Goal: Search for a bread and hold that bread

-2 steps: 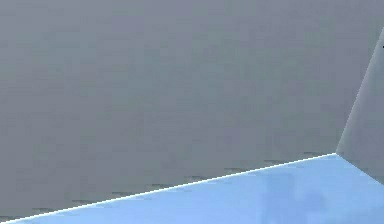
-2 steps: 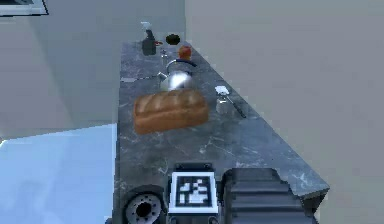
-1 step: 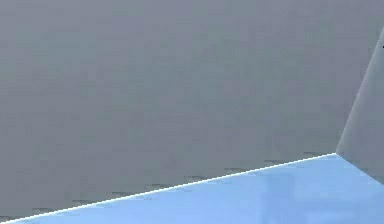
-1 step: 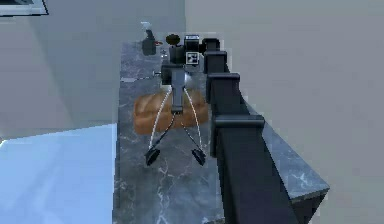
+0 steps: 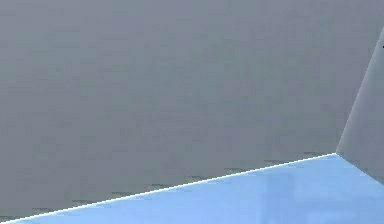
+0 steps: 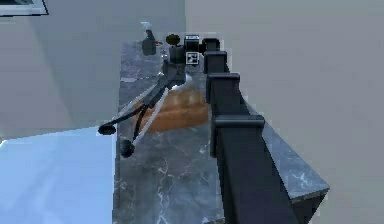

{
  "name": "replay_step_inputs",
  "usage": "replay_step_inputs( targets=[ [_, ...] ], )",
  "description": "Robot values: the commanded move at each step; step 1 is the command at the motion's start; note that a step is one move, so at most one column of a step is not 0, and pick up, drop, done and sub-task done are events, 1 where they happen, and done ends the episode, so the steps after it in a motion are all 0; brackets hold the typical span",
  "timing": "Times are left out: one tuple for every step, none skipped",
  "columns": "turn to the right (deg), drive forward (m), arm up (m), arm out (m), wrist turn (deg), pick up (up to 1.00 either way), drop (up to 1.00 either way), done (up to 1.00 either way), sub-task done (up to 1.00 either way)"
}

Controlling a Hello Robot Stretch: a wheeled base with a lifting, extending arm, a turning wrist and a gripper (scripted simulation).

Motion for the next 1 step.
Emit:
replay_step_inputs(
  targets=[
    [0.0, 0.0, 0.0, 0.0, 45.0, 0.0, 0.0, 0.0, 0.0]
  ],
)
